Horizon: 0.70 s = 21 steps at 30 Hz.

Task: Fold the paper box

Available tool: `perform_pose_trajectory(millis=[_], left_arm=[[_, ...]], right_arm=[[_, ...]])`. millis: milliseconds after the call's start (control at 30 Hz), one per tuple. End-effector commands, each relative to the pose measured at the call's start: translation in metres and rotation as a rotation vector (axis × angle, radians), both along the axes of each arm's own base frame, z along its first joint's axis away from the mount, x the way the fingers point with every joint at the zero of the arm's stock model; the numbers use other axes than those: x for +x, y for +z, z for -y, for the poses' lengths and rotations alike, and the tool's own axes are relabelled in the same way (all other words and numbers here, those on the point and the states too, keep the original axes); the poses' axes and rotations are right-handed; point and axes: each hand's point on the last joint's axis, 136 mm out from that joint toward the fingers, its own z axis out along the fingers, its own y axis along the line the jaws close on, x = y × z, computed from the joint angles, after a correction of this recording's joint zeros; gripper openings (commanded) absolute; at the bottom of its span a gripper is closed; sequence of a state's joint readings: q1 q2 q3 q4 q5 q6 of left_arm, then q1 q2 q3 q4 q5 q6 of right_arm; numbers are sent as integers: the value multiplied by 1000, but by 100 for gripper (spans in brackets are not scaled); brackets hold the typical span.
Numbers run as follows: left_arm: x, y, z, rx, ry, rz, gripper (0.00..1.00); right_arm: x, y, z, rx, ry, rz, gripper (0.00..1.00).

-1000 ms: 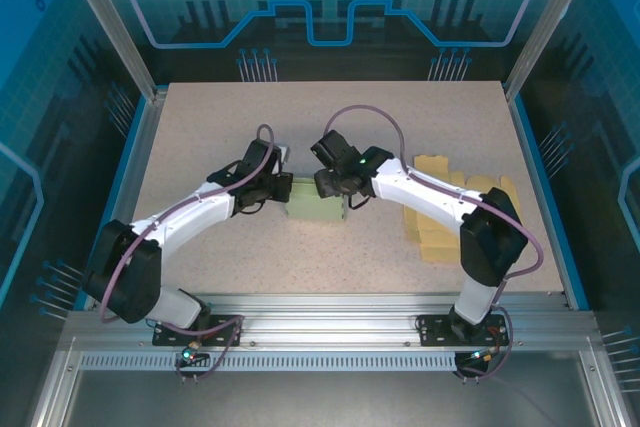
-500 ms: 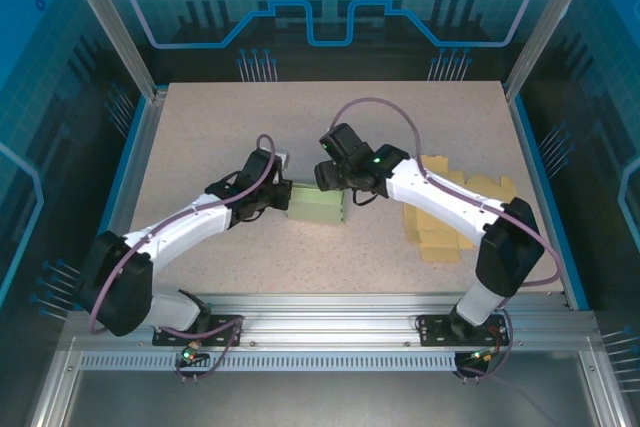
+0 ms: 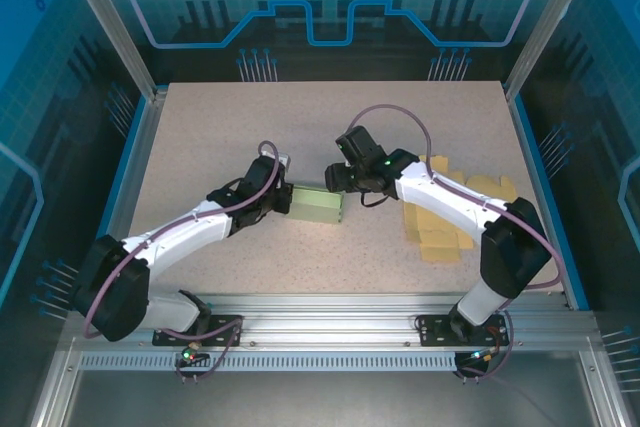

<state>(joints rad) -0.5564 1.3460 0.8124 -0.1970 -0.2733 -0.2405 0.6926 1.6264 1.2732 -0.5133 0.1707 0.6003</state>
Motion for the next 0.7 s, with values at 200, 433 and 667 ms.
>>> perform_pose_trajectory(millis=[200, 433, 667], left_arm=[[-1, -5, -2, 5, 48, 26, 0], [-9, -11, -3, -22, 56, 16, 16], [-18, -18, -2, -65, 54, 2, 25]], right_arm=[[-15, -23, -2, 15, -7, -41, 57], [-19, -44, -1, -1, -22, -57, 55], [-23, -58, 4, 2, -52, -46, 50]])
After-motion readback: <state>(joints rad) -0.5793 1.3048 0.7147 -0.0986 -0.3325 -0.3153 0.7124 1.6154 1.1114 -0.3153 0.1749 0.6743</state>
